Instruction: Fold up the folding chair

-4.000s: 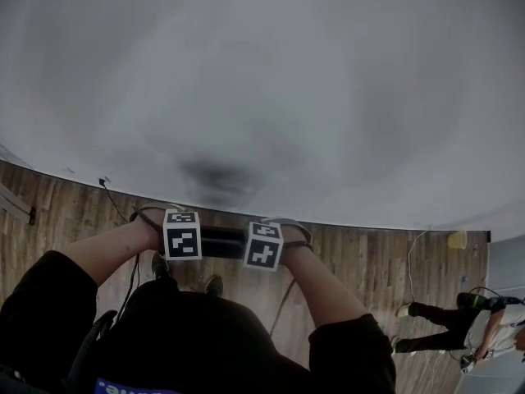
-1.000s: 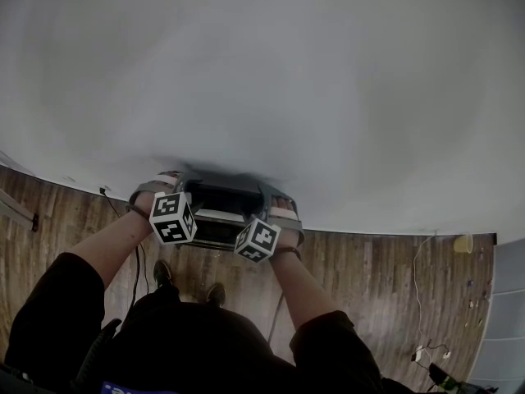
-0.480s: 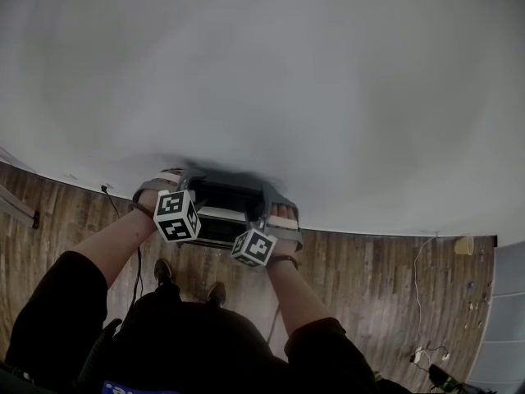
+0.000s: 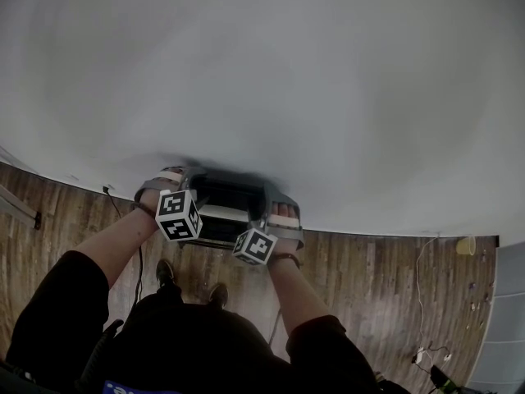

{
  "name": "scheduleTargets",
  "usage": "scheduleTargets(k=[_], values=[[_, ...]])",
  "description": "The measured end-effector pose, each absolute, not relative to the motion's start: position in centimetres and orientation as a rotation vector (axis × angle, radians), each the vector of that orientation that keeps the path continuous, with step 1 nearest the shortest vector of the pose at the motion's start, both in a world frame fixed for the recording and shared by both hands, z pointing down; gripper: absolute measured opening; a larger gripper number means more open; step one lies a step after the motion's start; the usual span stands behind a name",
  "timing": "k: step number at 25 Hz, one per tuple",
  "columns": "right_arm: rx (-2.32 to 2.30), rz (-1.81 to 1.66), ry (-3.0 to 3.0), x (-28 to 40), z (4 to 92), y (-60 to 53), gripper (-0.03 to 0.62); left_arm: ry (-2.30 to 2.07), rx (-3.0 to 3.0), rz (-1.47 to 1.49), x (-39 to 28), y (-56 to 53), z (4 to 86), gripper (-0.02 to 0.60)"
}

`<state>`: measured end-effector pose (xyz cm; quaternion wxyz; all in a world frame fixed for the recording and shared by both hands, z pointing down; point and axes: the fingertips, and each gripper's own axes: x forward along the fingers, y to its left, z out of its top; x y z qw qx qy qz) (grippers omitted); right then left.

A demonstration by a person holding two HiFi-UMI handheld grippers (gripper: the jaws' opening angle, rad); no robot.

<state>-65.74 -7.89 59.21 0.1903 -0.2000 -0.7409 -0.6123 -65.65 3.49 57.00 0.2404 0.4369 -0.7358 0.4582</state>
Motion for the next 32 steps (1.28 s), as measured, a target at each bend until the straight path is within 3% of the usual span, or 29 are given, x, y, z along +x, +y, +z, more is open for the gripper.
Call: scheduleTargets(k=[32], values=[[-0.343,-1.788,-2.092,-68.1,59.1,-9.1,0.432,-2.061,0.933,1.592,-68.1,2.9,56.2,0.196]])
